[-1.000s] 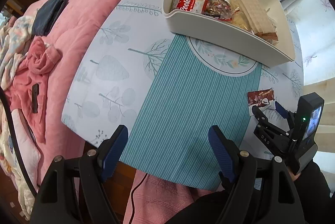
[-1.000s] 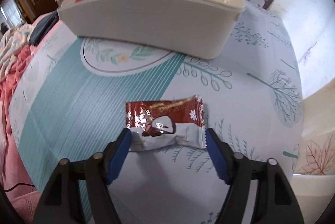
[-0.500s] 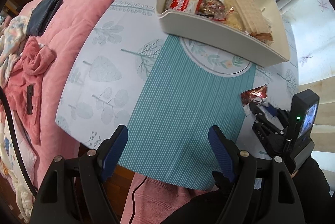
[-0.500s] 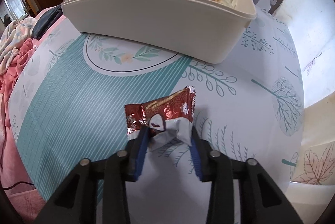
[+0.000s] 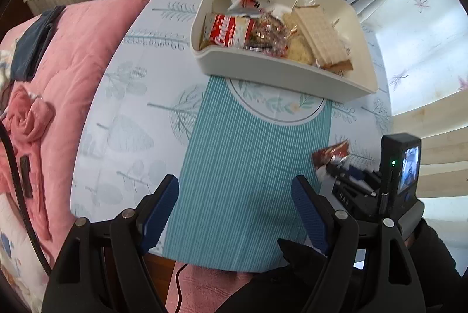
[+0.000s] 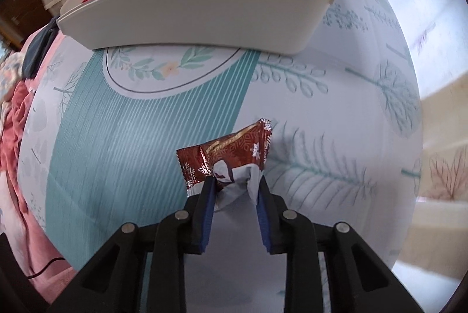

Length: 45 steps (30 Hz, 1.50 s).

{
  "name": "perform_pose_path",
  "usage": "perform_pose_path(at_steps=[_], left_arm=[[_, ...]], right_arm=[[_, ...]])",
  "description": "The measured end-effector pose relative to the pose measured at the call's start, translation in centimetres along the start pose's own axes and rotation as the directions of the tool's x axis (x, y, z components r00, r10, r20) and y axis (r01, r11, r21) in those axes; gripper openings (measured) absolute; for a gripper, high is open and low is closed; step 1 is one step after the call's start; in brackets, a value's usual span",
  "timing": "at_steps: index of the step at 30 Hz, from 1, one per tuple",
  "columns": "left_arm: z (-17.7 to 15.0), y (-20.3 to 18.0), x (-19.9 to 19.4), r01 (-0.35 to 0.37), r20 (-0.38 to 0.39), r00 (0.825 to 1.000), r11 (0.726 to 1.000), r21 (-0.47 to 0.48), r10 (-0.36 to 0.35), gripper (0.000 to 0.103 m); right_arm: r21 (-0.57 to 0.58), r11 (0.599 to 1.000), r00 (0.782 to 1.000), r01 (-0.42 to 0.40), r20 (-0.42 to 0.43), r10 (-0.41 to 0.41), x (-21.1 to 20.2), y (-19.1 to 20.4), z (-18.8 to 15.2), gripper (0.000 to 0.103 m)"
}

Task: Organize snacks
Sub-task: 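Lift the brown wrapper with the right gripper and carry it over the tray, then open the right gripper to drop the brown wrapper into the tray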

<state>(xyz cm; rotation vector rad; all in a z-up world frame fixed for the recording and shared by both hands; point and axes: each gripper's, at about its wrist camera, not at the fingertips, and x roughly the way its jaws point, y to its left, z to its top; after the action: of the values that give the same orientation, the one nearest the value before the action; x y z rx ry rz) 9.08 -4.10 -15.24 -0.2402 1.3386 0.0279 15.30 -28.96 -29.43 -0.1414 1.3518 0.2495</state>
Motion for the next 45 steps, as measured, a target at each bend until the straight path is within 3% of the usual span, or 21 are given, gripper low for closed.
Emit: perform_pose_path(at_steps=[8,14,24,31,37,45], left_arm=[[2.2,3.5,-0.5,0.073,0.004,0.997,0.997,0.036,-0.073,0.078],[3.9,6.0,-0.1,0.135,-0.012,0.991,0.989,0.068,-0.135,0.078],[6.6,8.1,1.4,0.230,-0.058,0.973,0.963,0.137,-0.224,0.078],[8.0,9.6,2.7,0.283,-0.095,0.958,0.950,0.132,-0.272,0.078],[9.5,10.8,2.7,0.313,-0.081,0.949,0.942,0.123,-0.305,0.078],[10.6,11.8,1.5,0.338,-0.028,0.941,0.932,0.134,-0.337,0.078]], right_arm=[[0.164,0.986,0.994,-0.019,-0.102,0.036,-1.6,2.2,0.9,0.026],[0.261,0.965,0.993,-0.028,-0.100,0.056,-5.3,3.7,3.2,0.026],[0.314,0.949,0.998,-0.034,-0.045,0.051,-10.3,5.7,6.9,0.027],[0.280,0.960,1.000,0.010,0.007,-0.013,-11.9,6.7,11.8,0.027],[0.249,0.967,0.995,0.052,0.069,-0.071,-11.9,7.2,15.7,0.027],[0.289,0.957,0.986,0.035,0.148,-0.081,-11.4,7.3,17.9,0.033]])
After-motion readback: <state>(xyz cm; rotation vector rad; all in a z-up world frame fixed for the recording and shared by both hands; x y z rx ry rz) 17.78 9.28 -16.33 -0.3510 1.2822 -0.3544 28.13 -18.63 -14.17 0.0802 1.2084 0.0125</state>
